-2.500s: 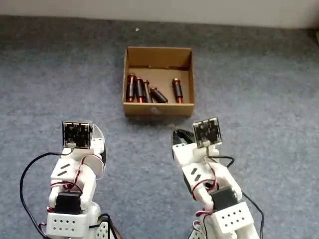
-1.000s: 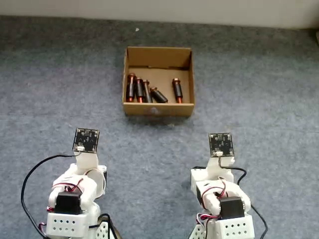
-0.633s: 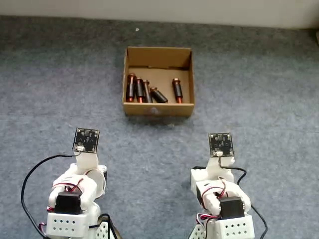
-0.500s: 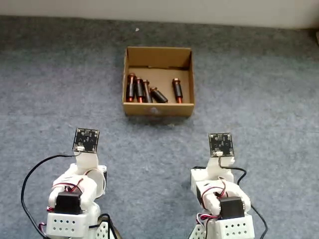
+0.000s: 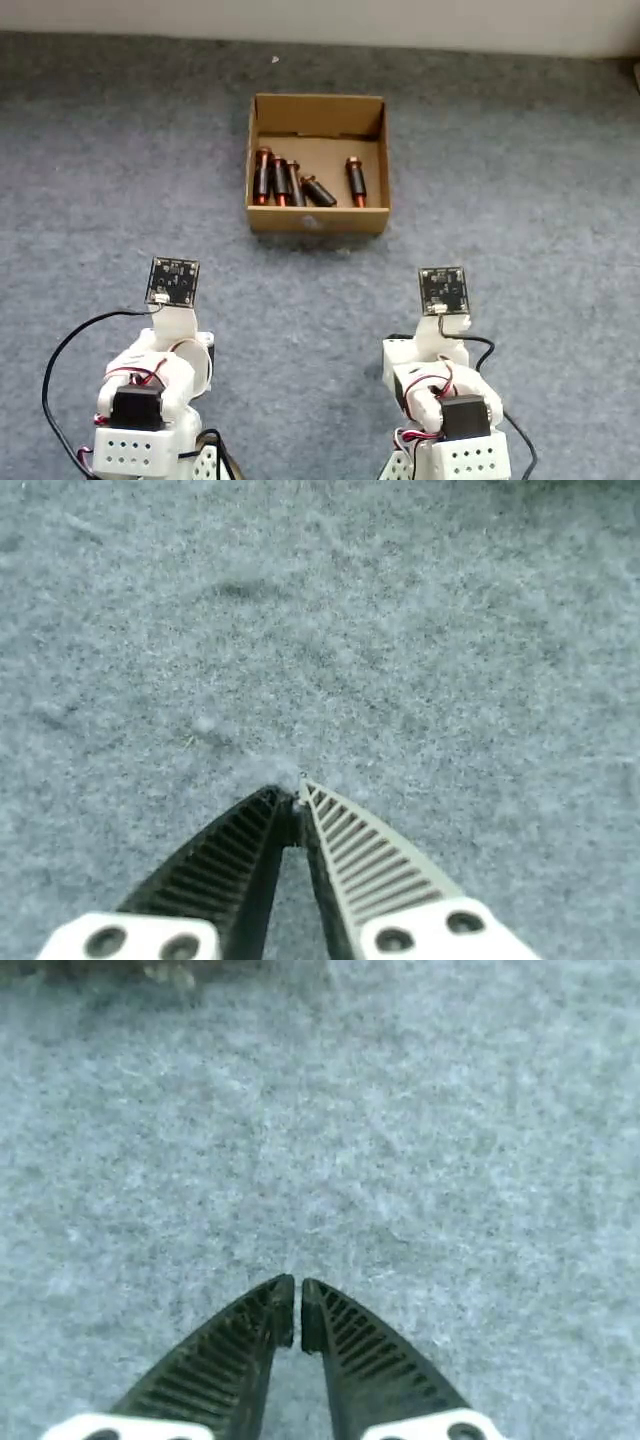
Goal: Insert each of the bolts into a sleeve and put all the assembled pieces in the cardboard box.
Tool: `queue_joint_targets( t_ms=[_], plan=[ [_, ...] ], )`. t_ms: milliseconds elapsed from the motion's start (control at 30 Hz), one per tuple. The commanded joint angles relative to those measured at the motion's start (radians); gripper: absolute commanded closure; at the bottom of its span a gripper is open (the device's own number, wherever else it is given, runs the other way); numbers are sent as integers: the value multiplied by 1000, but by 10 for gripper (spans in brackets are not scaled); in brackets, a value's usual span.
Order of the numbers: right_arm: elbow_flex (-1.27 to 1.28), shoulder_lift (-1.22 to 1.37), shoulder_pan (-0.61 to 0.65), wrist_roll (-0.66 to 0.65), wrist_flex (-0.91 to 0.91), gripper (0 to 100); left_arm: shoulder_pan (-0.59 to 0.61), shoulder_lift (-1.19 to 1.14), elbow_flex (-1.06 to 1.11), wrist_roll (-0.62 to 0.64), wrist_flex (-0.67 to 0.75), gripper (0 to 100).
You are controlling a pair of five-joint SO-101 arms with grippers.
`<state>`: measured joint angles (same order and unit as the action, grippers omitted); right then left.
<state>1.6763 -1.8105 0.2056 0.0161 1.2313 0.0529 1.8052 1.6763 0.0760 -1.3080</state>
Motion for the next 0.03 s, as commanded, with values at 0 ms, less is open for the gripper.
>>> queue_joint_targets(
  t_ms=[0],
  plan=[
    [143, -12, -10, 6, 5, 983, 7, 4, 19, -2, -6, 986]
  ],
)
